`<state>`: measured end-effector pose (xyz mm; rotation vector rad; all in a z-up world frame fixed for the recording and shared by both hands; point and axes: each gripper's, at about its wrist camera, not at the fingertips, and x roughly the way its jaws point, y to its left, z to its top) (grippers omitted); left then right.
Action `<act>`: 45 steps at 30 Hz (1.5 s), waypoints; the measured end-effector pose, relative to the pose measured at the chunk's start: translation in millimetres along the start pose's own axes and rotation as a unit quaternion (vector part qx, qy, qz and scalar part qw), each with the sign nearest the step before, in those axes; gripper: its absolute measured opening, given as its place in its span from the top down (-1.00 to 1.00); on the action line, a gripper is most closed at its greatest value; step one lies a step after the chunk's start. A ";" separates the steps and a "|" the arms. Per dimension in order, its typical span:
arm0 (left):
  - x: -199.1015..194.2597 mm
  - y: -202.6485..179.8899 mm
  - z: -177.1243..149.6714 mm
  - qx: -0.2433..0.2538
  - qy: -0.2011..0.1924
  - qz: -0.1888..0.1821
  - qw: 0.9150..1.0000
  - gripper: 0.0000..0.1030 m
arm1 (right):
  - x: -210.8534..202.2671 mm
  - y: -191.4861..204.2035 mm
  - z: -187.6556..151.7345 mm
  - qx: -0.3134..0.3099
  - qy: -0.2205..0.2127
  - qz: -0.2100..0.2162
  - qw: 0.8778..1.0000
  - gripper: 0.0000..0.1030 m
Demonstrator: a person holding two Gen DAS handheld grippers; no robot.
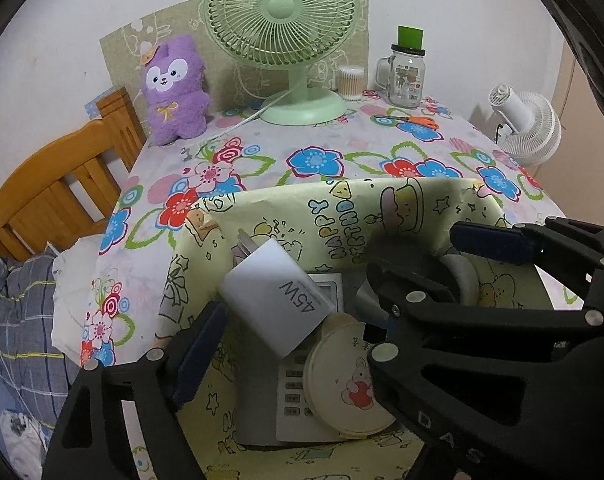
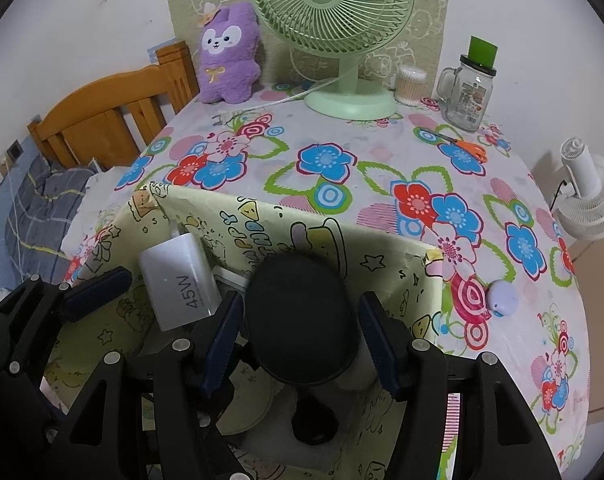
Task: Organize rigid objects
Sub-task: 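Lower the charger and pad into the box and open both grippers, then withdraw both grippers from the box toward the grey oval object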
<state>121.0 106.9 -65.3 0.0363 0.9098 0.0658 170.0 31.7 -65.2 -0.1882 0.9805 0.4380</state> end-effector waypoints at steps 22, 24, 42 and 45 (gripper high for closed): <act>-56.5 -36.3 -7.6 -0.004 -0.050 -0.002 0.999 -0.79 | -60.5 -20.4 -20.9 0.012 -0.043 0.016 0.999 -0.64; -61.5 -42.6 -9.1 -0.002 -0.055 0.001 0.998 -0.79 | -66.0 -24.0 -23.8 0.012 -0.048 0.016 0.999 -0.64; -84.0 -95.6 -15.8 -0.004 -0.066 -0.006 0.998 -0.87 | -107.7 -69.5 -56.1 0.028 -0.071 -0.005 0.997 -0.67; -85.6 -104.9 -16.3 0.000 -0.068 -0.006 0.998 -0.88 | -111.3 -77.2 -60.5 0.033 -0.073 -0.009 0.997 -0.67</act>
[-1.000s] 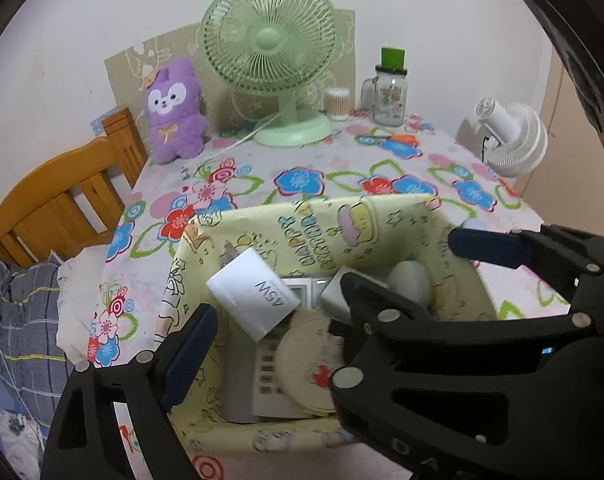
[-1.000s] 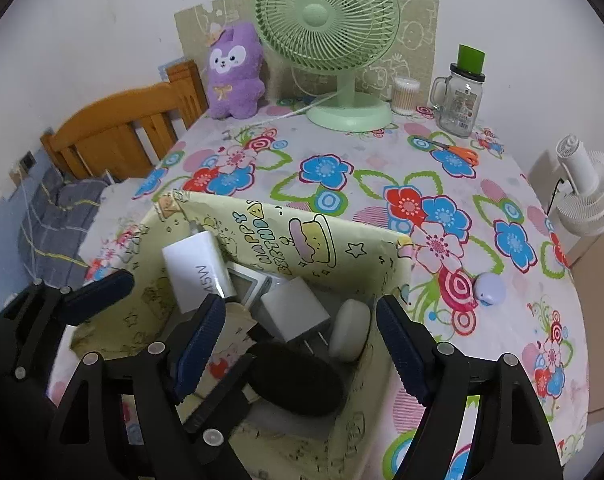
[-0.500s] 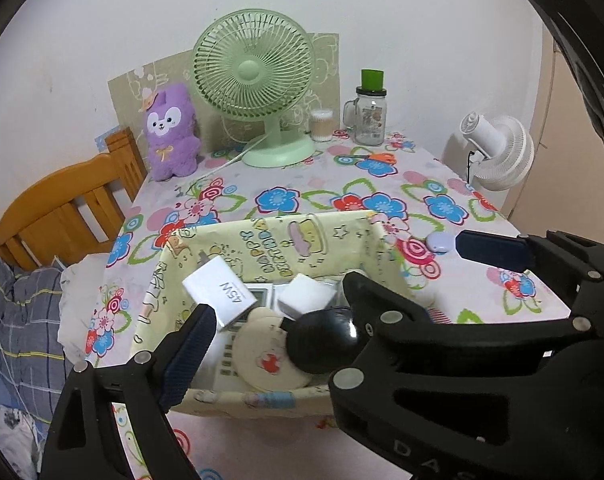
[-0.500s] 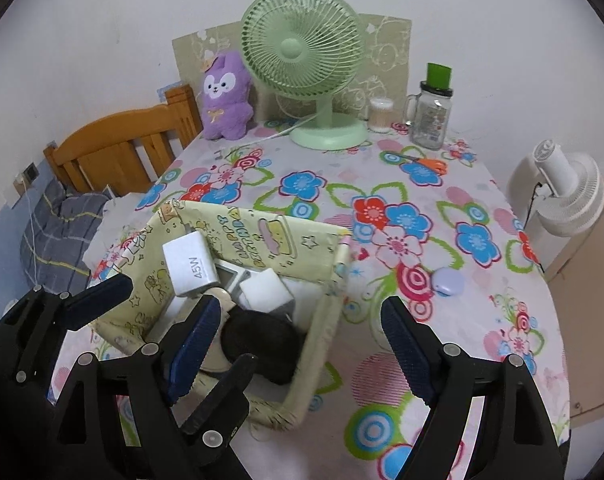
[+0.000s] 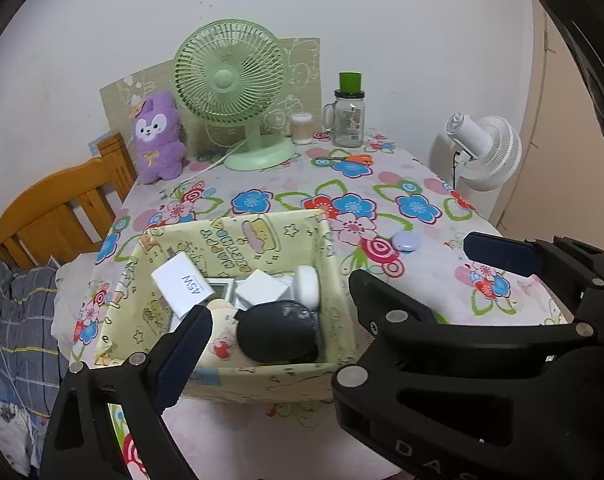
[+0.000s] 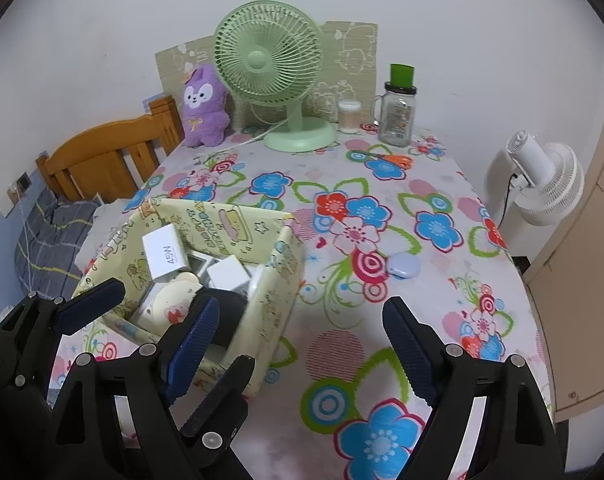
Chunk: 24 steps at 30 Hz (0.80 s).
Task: Organize rigid objects
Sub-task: 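Withdraw both grippers from the box toward the grey oval object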
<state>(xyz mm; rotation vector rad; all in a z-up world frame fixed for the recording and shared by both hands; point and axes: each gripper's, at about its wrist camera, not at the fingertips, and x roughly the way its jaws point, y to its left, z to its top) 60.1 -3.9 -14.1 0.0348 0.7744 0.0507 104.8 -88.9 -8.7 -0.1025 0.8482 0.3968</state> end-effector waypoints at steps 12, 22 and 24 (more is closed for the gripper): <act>1.9 -36.5 8.2 0.012 -0.006 -0.038 0.999 -0.88 | -15.6 -37.0 -4.8 0.014 -0.012 -0.028 0.999 -0.67; 6.4 -61.0 20.3 0.024 -0.018 -0.052 0.998 -0.88 | -21.4 -63.8 -0.2 0.025 -0.022 -0.041 0.999 -0.67; 9.5 -65.1 22.5 0.024 -0.018 -0.054 0.998 -0.87 | -20.5 -69.1 1.1 0.024 -0.024 -0.043 0.998 -0.67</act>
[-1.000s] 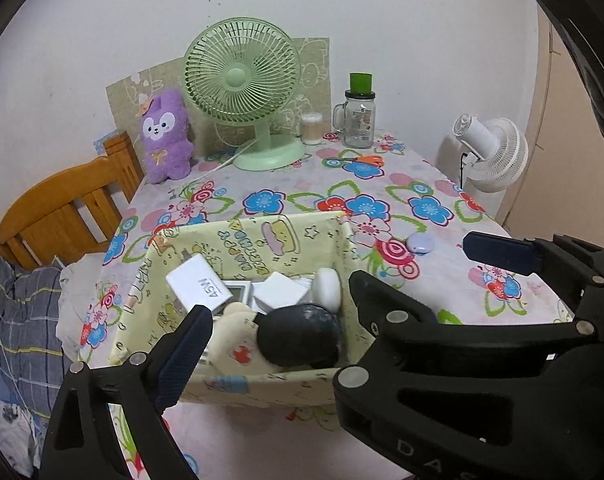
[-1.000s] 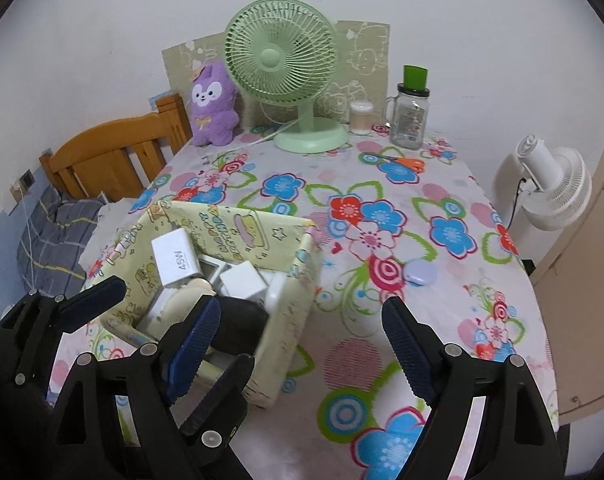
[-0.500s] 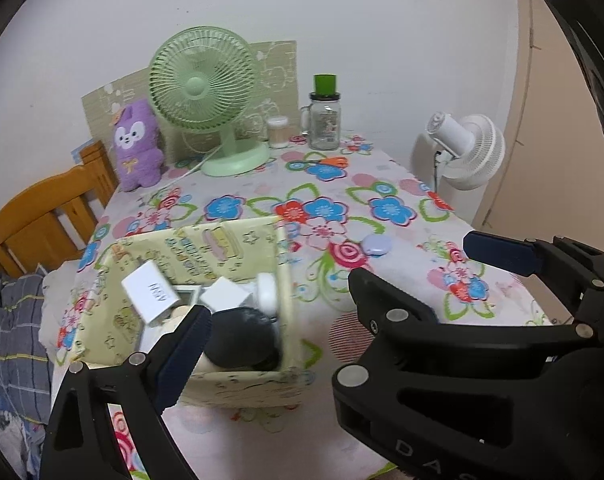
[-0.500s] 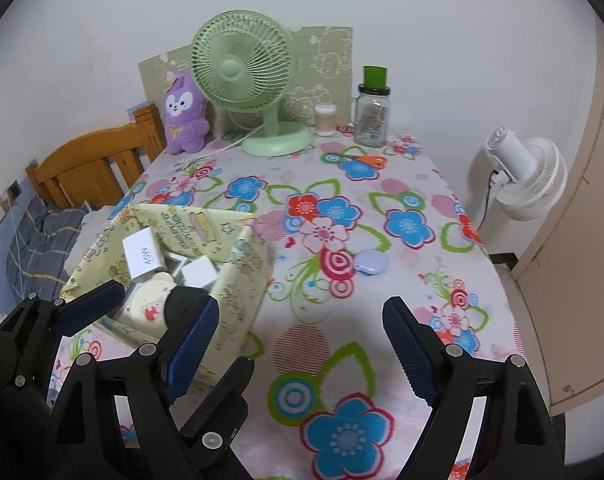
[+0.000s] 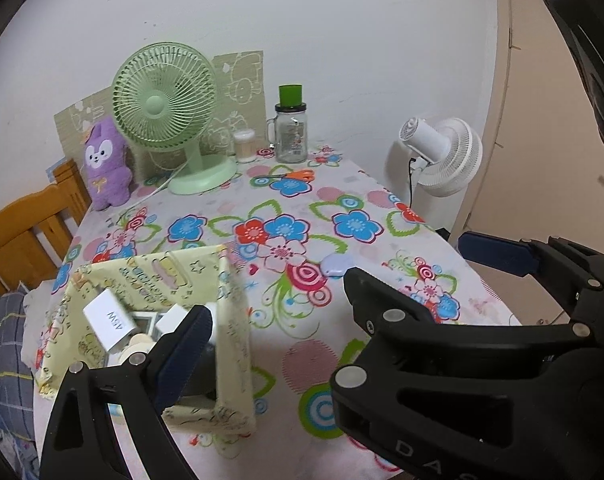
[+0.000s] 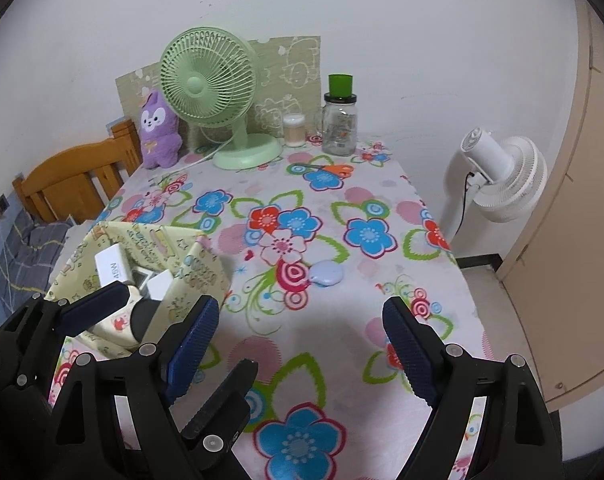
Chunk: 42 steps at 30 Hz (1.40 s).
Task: Organize rigid objects
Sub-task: 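Withdraw both grippers from the box toward the grey oval object, then reach the left gripper to the grey oval object and close on it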
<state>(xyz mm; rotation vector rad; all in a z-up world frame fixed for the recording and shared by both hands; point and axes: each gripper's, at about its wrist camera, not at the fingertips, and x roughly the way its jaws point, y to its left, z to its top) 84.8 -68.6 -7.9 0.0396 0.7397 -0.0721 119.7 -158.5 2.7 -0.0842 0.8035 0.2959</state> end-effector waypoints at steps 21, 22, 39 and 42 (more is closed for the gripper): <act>51.1 -32.1 26.4 0.000 0.010 -0.007 1.000 -0.55 | 40.9 -54.4 14.3 0.029 0.010 0.003 1.000 -0.67; 54.3 -32.7 27.4 -0.001 0.011 -0.009 1.000 -0.54 | 44.2 -57.3 15.1 0.031 0.010 0.006 0.999 -0.68; 126.0 -36.9 42.7 -0.032 0.047 -0.002 0.998 -0.33 | 111.9 -86.9 32.0 0.028 0.042 -0.006 0.999 -0.68; 138.3 -32.9 43.2 -0.042 0.056 -0.001 0.998 -0.32 | 123.8 -89.2 32.5 0.032 0.048 -0.002 0.998 -0.68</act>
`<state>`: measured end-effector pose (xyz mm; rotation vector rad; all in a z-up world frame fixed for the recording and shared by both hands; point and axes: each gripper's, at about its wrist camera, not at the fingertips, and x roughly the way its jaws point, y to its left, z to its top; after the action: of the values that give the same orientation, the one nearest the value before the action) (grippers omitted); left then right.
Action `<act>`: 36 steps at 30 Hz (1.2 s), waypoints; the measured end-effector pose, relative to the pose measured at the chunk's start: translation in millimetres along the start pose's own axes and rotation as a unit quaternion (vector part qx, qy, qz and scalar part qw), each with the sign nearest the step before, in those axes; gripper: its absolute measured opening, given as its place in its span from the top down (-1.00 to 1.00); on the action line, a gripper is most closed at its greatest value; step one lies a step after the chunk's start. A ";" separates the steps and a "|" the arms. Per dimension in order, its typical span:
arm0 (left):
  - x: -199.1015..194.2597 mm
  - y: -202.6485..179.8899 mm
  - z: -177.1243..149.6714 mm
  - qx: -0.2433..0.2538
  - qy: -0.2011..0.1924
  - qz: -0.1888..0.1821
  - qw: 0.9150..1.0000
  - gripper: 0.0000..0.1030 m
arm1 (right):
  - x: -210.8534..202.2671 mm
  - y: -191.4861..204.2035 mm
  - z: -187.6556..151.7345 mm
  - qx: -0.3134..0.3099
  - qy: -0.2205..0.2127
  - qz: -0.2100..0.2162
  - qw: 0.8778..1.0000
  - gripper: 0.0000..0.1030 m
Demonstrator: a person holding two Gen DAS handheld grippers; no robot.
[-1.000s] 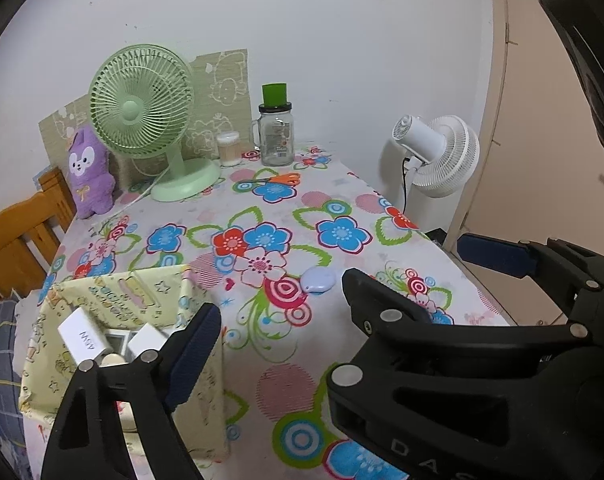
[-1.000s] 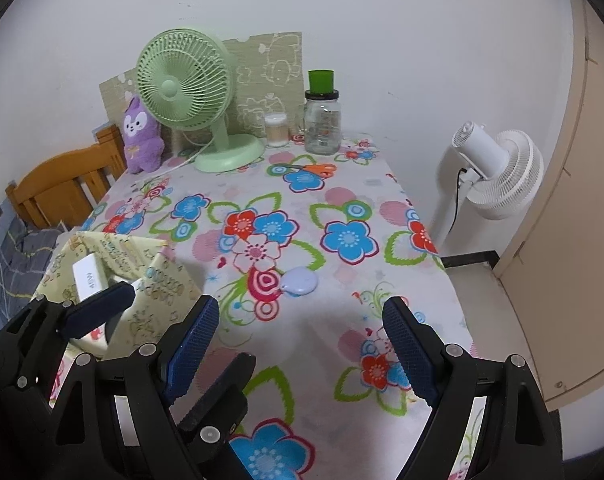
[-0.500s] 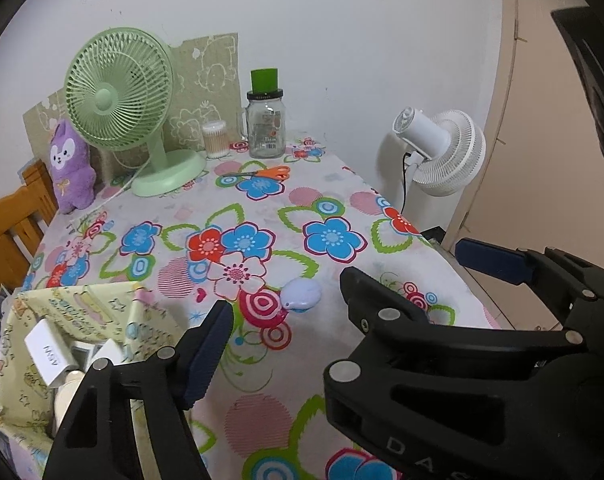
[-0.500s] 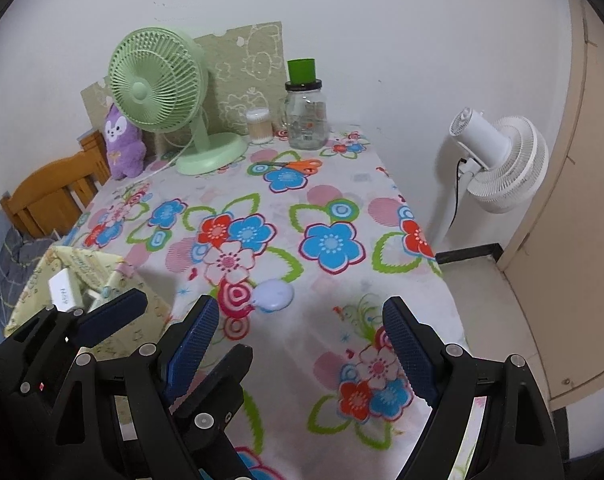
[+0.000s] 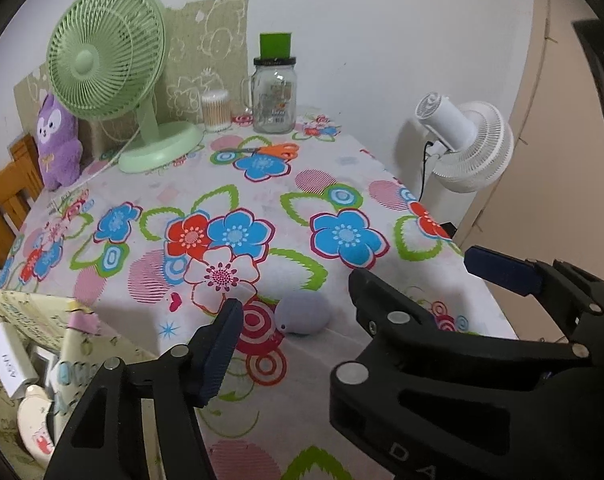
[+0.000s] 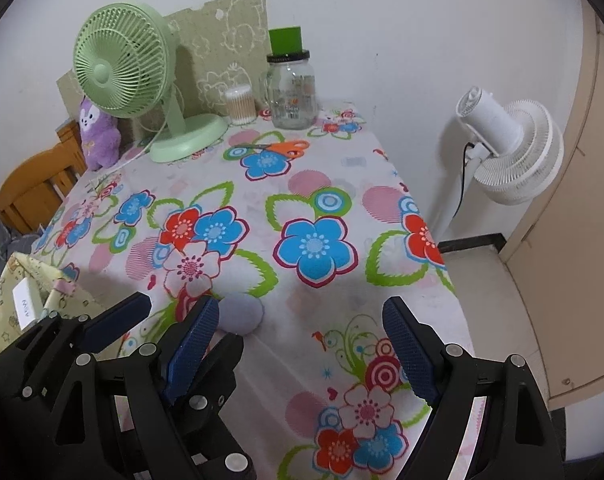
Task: Organize rigid objects
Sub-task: 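Reach the left gripper to the grey oval object and close on it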
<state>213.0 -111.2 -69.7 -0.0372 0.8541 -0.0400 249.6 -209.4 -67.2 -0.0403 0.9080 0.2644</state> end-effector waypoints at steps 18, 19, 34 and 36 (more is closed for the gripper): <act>57.9 7.0 -0.2 -0.016 0.033 0.009 0.999 -0.35 | 56.8 -12.1 3.5 -0.003 0.035 0.001 0.999 -0.68; 59.9 7.1 -0.9 -0.017 0.035 0.008 0.999 -0.35 | 59.8 -12.5 3.9 -0.004 0.038 0.001 0.999 -0.68; 72.9 -0.1 -5.3 0.001 0.031 0.013 0.999 -0.08 | 82.6 -20.2 2.1 -0.004 0.043 0.019 0.999 -0.68; 71.2 -2.6 -5.6 0.006 0.032 0.004 0.999 0.14 | 84.4 -21.6 1.5 0.004 0.045 0.029 0.999 -0.68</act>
<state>255.4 -117.5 -126.8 -0.0210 0.9178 -0.0399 305.4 -212.3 -134.1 -0.0179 1.0011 0.3144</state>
